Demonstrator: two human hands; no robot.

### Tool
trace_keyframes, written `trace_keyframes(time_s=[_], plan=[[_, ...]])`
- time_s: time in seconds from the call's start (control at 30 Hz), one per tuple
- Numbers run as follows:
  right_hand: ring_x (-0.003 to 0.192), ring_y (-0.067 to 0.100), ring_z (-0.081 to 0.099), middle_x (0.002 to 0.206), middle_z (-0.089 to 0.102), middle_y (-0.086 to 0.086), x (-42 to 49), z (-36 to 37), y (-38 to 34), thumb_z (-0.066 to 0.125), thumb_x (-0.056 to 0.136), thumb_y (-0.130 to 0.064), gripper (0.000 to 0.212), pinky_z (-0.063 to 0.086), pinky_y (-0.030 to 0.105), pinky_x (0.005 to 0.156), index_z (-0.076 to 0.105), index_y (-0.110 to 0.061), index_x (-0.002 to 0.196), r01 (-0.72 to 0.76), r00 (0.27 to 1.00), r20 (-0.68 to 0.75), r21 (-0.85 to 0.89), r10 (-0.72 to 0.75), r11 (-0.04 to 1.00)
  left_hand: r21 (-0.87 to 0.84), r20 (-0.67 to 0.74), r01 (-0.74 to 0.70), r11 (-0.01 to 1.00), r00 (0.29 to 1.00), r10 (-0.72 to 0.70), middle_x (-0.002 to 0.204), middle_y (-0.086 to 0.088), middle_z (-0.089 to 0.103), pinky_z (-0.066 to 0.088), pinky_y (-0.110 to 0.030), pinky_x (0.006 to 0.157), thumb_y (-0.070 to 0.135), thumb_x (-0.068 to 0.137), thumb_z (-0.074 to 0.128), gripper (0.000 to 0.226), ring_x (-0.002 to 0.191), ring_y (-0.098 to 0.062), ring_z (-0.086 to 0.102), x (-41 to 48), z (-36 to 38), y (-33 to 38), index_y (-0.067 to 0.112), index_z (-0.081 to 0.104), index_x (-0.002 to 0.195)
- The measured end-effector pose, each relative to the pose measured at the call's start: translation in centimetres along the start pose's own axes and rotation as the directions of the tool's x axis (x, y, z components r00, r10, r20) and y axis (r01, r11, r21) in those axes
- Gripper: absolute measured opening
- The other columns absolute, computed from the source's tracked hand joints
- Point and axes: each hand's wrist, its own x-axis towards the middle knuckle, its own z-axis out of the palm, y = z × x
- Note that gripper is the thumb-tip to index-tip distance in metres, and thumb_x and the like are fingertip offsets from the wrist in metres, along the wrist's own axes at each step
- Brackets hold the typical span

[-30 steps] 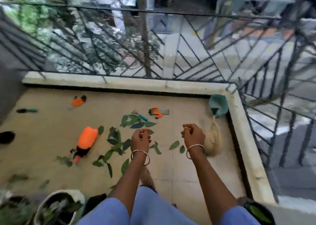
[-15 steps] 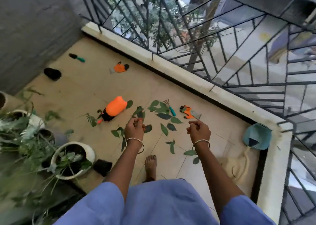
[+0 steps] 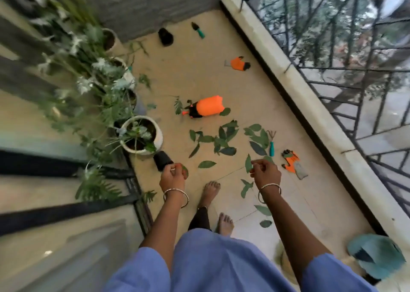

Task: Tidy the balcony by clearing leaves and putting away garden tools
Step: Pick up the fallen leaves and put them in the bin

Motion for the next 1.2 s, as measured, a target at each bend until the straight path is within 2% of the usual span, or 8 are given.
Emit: trace_keyframes(time_s=[0.23,0.43,0.5,0.57,0.63,0.77,0.97,1.2], plan=[[0.069,0.022,0.069,0.067,0.07,0.0,-1.9,6.2,-0.3,0.055,0.09,-0.013,0.018,0.058,0.046,0.074,0.069,-0.024,0.087,0.175,0.954,0.261,-0.094,-0.146,0.98,-0.184,-0.291,0.13,0.974,0.94,-0.18,0.067,-0.01,0.061,0.047,-0.027,0.053,0.005,0.095,0.053,0.013,0.054,-0.019,0.055,-2.1,-7.0,-5.2,0.011,0.062,0.088],[0.067,0.018,0.069,0.062,0.069,-0.006,-3.4,12.3,-0.4,0.053,0.086,-0.023,0.017,0.057,0.045,0.076,0.067,-0.032,0.08,0.252,0.89,0.43,-0.184,-0.153,0.95,-0.19,-0.404,0.233,0.954,0.867,-0.292,0.062,-0.008,0.066,0.056,-0.043,0.064,0.009,0.089,0.054,0.021,0.055,-0.024,0.061,-0.1,-11.0,-10.4,0.023,0.064,0.076],[0.067,0.018,0.069,0.064,0.069,-0.006,-3.9,14.1,-0.8,0.055,0.089,-0.018,0.018,0.057,0.041,0.077,0.069,-0.029,0.085,0.261,0.877,0.461,-0.218,-0.137,0.94,-0.179,-0.391,0.267,0.947,0.864,-0.317,0.067,-0.009,0.068,0.057,-0.046,0.066,0.016,0.088,0.055,0.019,0.059,-0.028,0.064,1.1,-11.2,-12.6,0.027,0.063,0.075],[0.068,0.018,0.069,0.065,0.07,-0.005,-3.8,16.3,-0.8,0.055,0.09,-0.016,0.018,0.057,0.04,0.078,0.069,-0.027,0.087,0.253,0.874,0.473,-0.245,-0.113,0.936,-0.159,-0.356,0.335,0.929,0.858,-0.371,0.076,-0.009,0.07,0.059,-0.051,0.067,0.039,0.078,0.054,0.012,0.069,-0.034,0.068,3.8,-10.6,-17.0,0.032,0.064,0.078],[0.068,0.019,0.069,0.066,0.071,-0.004,-3.1,18.5,-0.3,0.055,0.09,-0.014,0.019,0.057,0.04,0.079,0.069,-0.027,0.087,0.229,0.872,0.483,-0.266,-0.077,0.936,-0.092,-0.339,0.41,0.908,0.844,-0.415,0.08,-0.007,0.071,0.058,-0.05,0.071,0.055,0.071,0.051,0.033,0.076,-0.035,0.068,5.9,-9.7,-18.7,0.03,0.065,0.086],[0.066,0.019,0.07,0.065,0.071,-0.004,-0.6,22.7,1.7,0.056,0.09,-0.015,0.02,0.058,0.042,0.078,0.067,-0.03,0.083,0.215,0.882,0.469,-0.305,-0.049,0.928,-0.102,-0.25,0.517,0.85,0.814,-0.524,0.091,-0.006,0.064,0.049,-0.035,0.082,0.037,0.085,0.07,0.035,0.091,-0.027,0.063,9.2,-7.5,-19.2,0.01,0.062,0.104],[0.068,0.021,0.069,0.065,0.07,-0.005,6.1,28.6,7.8,0.054,0.091,-0.013,0.026,0.058,0.042,0.078,0.065,-0.033,0.079,0.195,0.89,0.457,-0.386,0.003,0.901,-0.035,-0.281,0.656,0.754,0.717,-0.638,0.125,-0.015,0.057,0.048,-0.048,0.095,0.063,0.058,0.082,0.085,0.111,-0.035,0.058,16.2,-2.1,-27.2,0.013,0.052,0.121],[0.066,0.013,0.07,0.066,0.071,-0.004,13.9,35.5,17.0,0.054,0.091,-0.012,0.023,0.056,0.036,0.081,0.066,-0.03,0.083,0.213,0.887,0.461,-0.407,-0.001,0.888,0.078,-0.251,0.727,0.683,0.677,-0.692,0.139,-0.013,0.039,0.042,-0.051,0.101,0.072,0.052,0.079,0.109,0.127,-0.037,0.044,25.1,3.6,-35.6,0.022,0.033,0.137]])
